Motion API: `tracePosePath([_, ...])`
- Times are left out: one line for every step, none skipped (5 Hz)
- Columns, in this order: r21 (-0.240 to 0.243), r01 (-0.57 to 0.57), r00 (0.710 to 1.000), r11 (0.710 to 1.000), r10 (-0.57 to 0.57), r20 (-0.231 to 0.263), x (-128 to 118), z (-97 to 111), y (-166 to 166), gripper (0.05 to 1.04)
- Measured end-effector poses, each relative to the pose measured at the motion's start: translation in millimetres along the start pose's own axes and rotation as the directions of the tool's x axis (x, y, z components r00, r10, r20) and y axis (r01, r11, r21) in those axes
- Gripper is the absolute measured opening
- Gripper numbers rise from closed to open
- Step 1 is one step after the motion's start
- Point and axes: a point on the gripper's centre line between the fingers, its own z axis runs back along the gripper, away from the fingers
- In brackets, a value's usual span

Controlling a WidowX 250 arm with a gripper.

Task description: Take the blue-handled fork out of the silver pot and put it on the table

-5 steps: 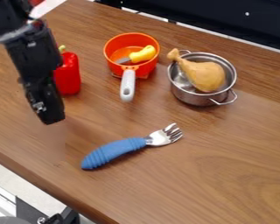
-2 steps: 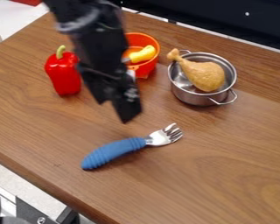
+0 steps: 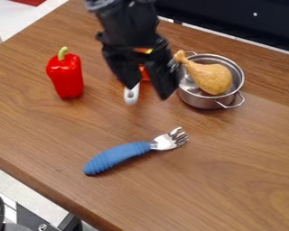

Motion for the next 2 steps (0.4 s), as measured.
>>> tracePosePath([-0.013, -0.036, 0.999, 0.999, 0.036, 0.001, 19, -9, -9, 0.999])
tracePosePath([-0.013, -0.071, 0.997, 0.997, 0.07, -0.028, 40, -28, -29, 0.999])
